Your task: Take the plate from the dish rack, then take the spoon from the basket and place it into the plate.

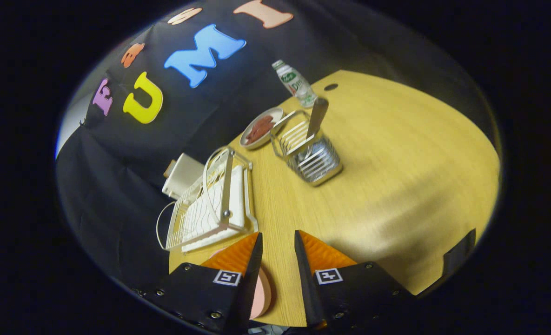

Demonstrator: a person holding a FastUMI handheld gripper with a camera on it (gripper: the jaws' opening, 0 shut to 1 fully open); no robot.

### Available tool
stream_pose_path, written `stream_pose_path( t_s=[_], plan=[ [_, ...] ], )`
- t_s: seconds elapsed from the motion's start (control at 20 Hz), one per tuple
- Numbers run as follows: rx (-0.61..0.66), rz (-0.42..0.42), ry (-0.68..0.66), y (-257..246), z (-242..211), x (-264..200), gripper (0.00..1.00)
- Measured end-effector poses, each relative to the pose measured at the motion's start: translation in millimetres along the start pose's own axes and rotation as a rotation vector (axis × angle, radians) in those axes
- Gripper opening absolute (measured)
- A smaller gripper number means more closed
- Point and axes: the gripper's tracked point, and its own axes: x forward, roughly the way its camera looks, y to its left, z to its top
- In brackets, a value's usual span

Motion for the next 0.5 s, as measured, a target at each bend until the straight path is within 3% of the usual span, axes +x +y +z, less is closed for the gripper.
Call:
stream_pose_path(
  t_s=[0.2, 0.5],
  plan=[
    [0.074, -0.086, -0.168, -22.3, 52.0, 4.5, 0.44],
    [0.190, -0.109, -0.239, -31.8, 86.6, 27.5, 0.44]
  ],
)
